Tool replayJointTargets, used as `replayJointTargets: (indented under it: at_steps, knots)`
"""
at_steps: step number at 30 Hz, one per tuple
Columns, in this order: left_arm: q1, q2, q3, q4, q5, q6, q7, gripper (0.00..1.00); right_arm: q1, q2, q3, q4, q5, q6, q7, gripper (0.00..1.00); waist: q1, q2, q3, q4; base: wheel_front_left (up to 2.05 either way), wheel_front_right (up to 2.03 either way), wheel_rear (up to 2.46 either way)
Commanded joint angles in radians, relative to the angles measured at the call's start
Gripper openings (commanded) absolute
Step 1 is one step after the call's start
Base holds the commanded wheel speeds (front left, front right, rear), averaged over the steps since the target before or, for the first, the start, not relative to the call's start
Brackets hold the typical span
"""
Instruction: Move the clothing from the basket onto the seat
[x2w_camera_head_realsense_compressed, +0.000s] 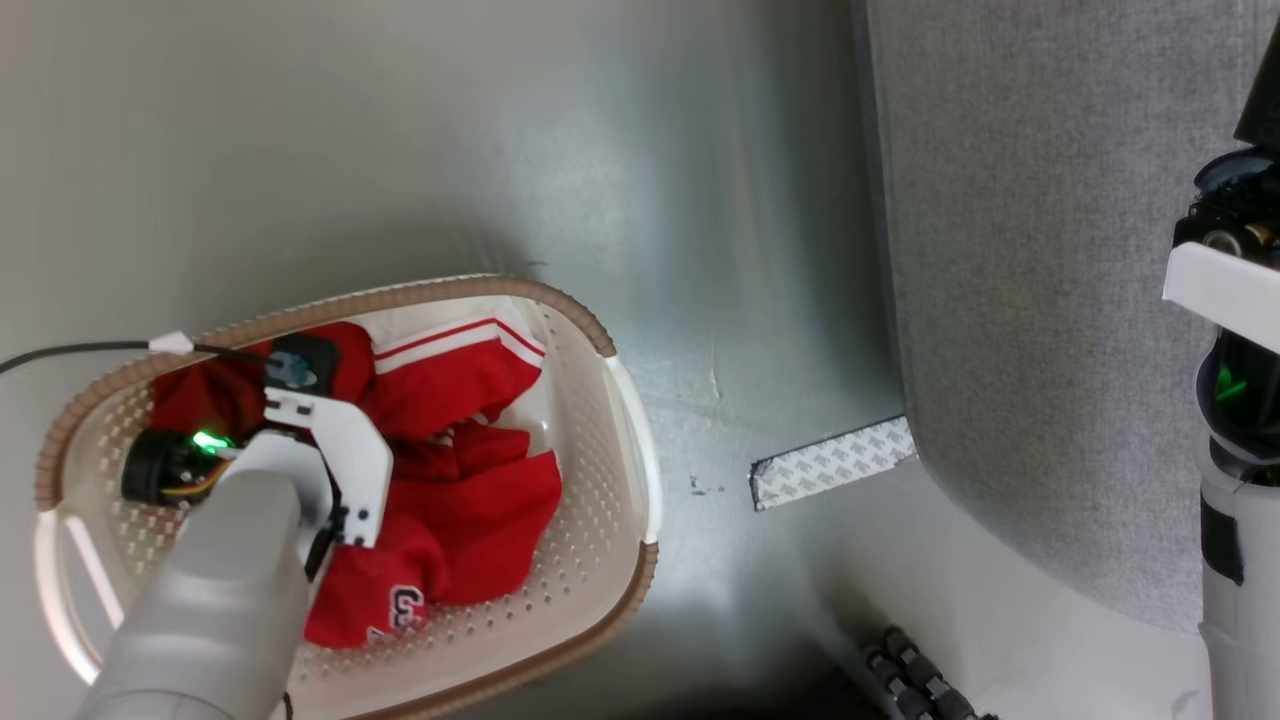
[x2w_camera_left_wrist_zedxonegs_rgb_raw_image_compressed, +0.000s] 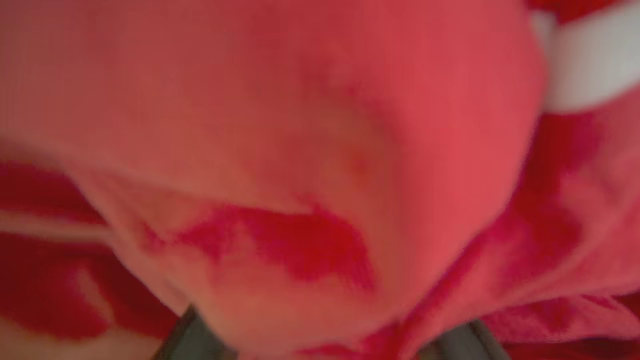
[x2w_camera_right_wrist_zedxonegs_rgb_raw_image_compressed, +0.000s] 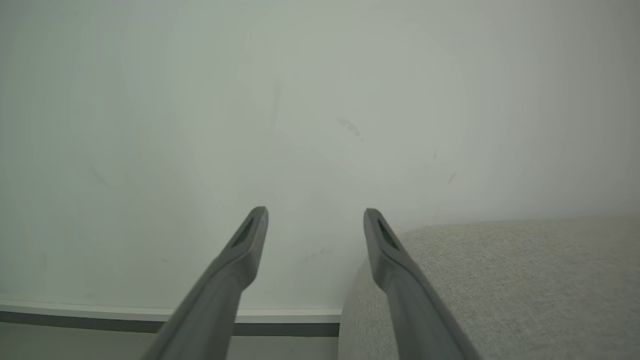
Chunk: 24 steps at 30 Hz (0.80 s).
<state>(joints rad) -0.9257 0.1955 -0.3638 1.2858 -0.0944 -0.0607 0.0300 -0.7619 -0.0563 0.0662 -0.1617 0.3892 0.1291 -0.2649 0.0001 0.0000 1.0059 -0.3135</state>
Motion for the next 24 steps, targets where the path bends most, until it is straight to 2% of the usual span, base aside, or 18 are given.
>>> replayJointTargets:
  at_steps: [1, 6, 10, 11, 12, 13, 24]
  knots:
    - [-0.023, 0.008, -0.003, 0.002, 0.004, 0.009, 0.004, 1.0, -0.02, 0.006, 0.003, -0.006, 0.011, 0.003, 0.001, 1.0, -0.0001, 0.0, 0.021, -0.017, 0.0, 0.0, 0.0]
    - [-0.053, 0.008, -0.013, 0.002, 0.003, 0.017, 0.009, 1.0, -0.019, 0.006, 0.012, -0.009, 0.023, 0.003, 0.001, 1.0, -0.0001, 0.0, 0.041, -0.03, 0.0, 0.0, 0.0]
    - [-0.054, -0.001, -0.023, 0.003, -0.003, 0.002, 0.036, 1.0, -0.014, 0.007, 0.015, -0.009, 0.033, 0.003, 0.001, 1.0, -0.0001, 0.0, 0.044, -0.031, 0.0, 0.0, 0.0]
    - [-0.054, -0.003, -0.025, 0.004, -0.005, -0.001, 0.038, 0.67, -0.012, 0.007, 0.015, -0.007, 0.033, 0.003, 0.001, 1.0, -0.0001, 0.0, 0.043, -0.03, 0.0, 0.0, 0.0]
    - [-0.052, -0.005, -0.028, 0.004, -0.006, -0.005, 0.039, 0.06, -0.01, 0.007, 0.016, -0.005, 0.034, 0.003, 0.001, 1.0, -0.0001, 0.0, 0.04, -0.03, 0.0, 0.0, 0.0]
    - [-0.049, -0.009, -0.03, 0.005, -0.008, -0.008, 0.04, 0.0, -0.009, 0.007, 0.016, -0.001, 0.034, 0.003, 0.001, 1.0, -0.0001, 0.0, 0.037, -0.028, 0.0, 0.0, 0.0]
    - [0.004, -0.021, -0.041, 0.003, -0.035, -0.028, -0.003, 0.0, 0.012, 0.006, 0.018, 0.029, 0.015, 0.003, 0.001, 1.0, -0.0001, 0.0, -0.054, -0.001, 0.0, 0.0, 0.0]
